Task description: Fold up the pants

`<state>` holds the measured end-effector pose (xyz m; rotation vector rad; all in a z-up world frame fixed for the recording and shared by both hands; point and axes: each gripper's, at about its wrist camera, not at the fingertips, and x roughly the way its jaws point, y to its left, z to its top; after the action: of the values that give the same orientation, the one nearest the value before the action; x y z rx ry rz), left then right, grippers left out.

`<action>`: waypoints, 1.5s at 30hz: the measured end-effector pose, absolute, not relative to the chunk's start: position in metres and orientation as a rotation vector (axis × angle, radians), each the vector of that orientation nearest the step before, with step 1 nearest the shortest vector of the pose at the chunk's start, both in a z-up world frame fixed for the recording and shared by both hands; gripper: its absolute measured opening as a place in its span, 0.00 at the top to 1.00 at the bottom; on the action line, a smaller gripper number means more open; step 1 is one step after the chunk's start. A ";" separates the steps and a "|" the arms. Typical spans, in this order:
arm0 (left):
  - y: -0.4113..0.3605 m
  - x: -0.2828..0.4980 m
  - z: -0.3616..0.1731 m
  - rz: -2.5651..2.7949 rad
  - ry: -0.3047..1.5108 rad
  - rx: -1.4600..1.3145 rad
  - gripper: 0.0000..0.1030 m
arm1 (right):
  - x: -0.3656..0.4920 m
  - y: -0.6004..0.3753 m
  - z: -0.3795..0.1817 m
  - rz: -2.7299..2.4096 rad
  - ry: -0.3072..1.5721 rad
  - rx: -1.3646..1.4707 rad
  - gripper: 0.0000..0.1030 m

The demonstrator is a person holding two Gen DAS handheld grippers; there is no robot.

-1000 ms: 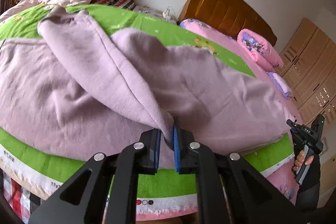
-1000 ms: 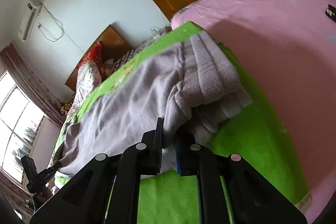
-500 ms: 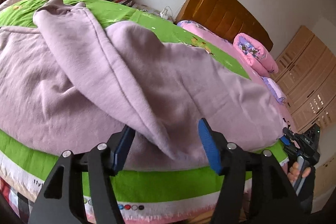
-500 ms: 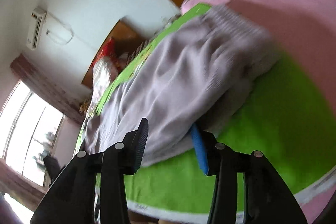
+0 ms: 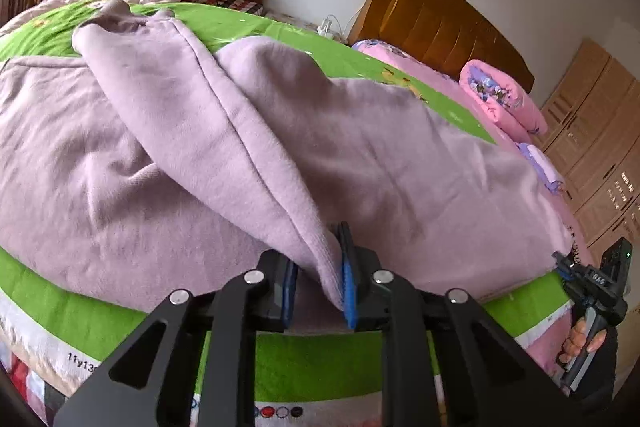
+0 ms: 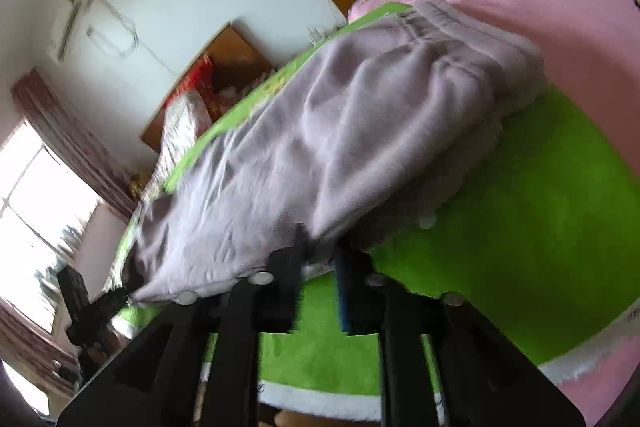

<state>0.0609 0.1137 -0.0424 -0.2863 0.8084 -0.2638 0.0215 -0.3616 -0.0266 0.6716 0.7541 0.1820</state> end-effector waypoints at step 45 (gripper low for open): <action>-0.190 0.249 -0.028 -0.742 0.970 0.274 0.03 | 0.142 -0.332 0.034 0.194 0.869 -0.045 0.18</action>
<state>0.2490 -0.1903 -0.0285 0.2737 0.9702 -0.7416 0.1423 -0.3320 0.0339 -0.0449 0.8690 0.1939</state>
